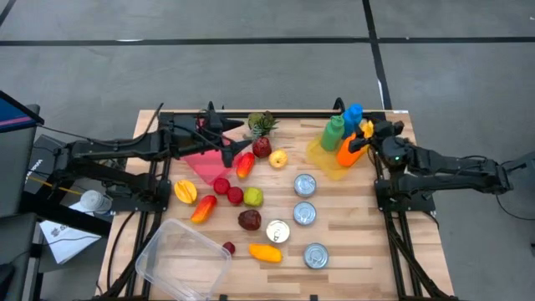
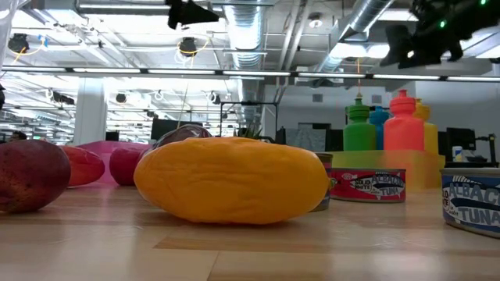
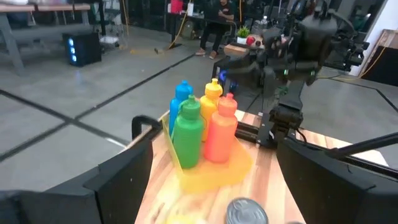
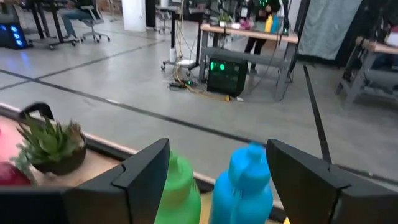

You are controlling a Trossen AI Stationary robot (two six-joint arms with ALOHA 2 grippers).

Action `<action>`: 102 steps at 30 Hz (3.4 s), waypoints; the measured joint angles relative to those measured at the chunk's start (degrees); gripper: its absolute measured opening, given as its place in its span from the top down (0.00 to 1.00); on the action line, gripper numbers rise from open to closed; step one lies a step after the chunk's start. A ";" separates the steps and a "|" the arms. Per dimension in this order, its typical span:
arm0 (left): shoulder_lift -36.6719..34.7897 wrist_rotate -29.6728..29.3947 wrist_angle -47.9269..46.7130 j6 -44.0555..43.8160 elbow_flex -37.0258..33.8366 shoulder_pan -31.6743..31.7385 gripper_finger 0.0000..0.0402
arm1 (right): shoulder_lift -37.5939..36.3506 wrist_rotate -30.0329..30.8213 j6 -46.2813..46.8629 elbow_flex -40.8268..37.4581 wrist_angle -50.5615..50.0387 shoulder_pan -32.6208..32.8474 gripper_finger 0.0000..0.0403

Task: Pick & Place Food Item
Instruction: Put the yellow star fruit into the transparent bin

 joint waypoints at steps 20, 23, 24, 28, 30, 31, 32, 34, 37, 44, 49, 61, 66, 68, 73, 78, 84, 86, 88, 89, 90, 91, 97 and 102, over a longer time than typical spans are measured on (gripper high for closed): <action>-5.22 0.22 -54.99 -24.67 0.07 -6.57 0.16 | 0.55 0.01 -7.73 10.07 -1.11 3.32 0.35; -1.27 0.74 -60.84 -26.95 0.07 -6.62 0.17 | 0.59 0.02 -7.73 10.05 -1.76 3.30 0.35; -0.05 1.17 -62.85 -27.65 0.05 -6.62 0.17 | 0.57 0.02 -7.45 10.05 -1.80 3.30 0.35; 4.43 3.09 -70.15 -33.21 -0.02 -6.62 0.17 | 0.50 0.03 -5.69 10.05 -2.24 3.32 0.35; 5.67 4.62 -71.52 -34.77 -0.02 -6.63 0.17 | 0.55 0.02 -5.69 10.05 -2.51 3.32 0.35; 6.15 5.25 -71.76 -35.43 -0.02 -6.74 0.17 | 0.55 0.02 -5.69 10.05 -2.58 3.32 0.35; 6.42 5.43 -71.74 -36.07 -0.02 -6.83 0.17 | 0.55 0.00 -5.67 10.05 -2.66 3.34 0.35; 6.33 5.79 -71.85 -37.38 -0.01 -7.02 0.17 | 0.52 0.01 -5.54 10.05 -3.28 3.32 0.35; 5.63 6.23 -73.12 -40.74 0.00 -7.59 0.17 | 0.55 0.00 -3.89 10.05 -4.82 3.32 0.35; 4.63 6.23 -77.68 -53.47 0.02 -10.13 0.17 | 0.55 -0.03 -0.62 10.04 -8.92 3.32 0.35; 5.22 5.67 -78.38 -63.01 0.02 -10.58 0.17 | 0.55 -0.43 -0.60 10.05 -8.95 3.32 0.35; 5.57 4.99 -75.93 -79.47 -4.47 -12.23 0.17 | 0.55 -1.55 -0.60 10.03 -8.97 3.33 0.35; 5.57 5.18 -74.35 -86.85 -7.64 -14.55 0.20 | 0.55 -1.55 -0.60 10.03 -9.03 3.32 0.35; 5.57 5.07 -73.76 -88.82 -8.65 -15.17 0.21 | 0.55 -1.55 -0.60 10.03 -9.23 3.33 0.35; 5.57 4.55 -70.99 -93.51 -11.38 -15.19 0.25 | 0.55 -1.55 -0.62 10.03 -9.26 3.32 0.35; 5.57 5.01 -65.98 -96.40 -13.48 -15.19 0.29 | 0.55 -1.55 -0.64 10.03 -9.26 3.32 0.35; 5.57 5.87 -63.15 -99.33 -15.69 -15.19 0.36 | 0.55 -1.55 -0.66 10.03 -9.26 3.32 0.35; 5.57 6.29 -63.00 -100.08 -16.36 -15.19 0.39 | 0.52 -1.55 -0.66 10.03 -9.26 3.32 0.35; 5.57 6.29 -62.79 -100.35 -16.73 -15.17 0.43 | 0.52 -1.55 -0.69 10.03 -9.26 3.34 0.35; 5.57 6.27 -62.50 -100.35 -16.87 -15.17 0.45 | 0.52 -1.55 -0.70 10.03 -9.26 3.34 0.35; 5.57 6.29 -62.42 -100.51 -16.92 -15.17 0.47 | 0.52 -1.55 -0.75 10.02 -9.26 3.32 0.35; 5.57 6.29 -62.49 -100.68 -16.92 -15.17 0.49 | 0.52 -1.55 -0.75 10.01 -9.26 3.34 0.35; 5.57 7.17 -62.21 -101.09 -16.92 -15.17 0.62 | 0.52 -1.57 -0.73 10.01 -10.28 3.32 0.35; 5.57 7.15 -62.25 -102.43 -16.92 -15.17 0.74 | 0.52 -1.79 -0.66 10.01 -10.79 3.32 0.35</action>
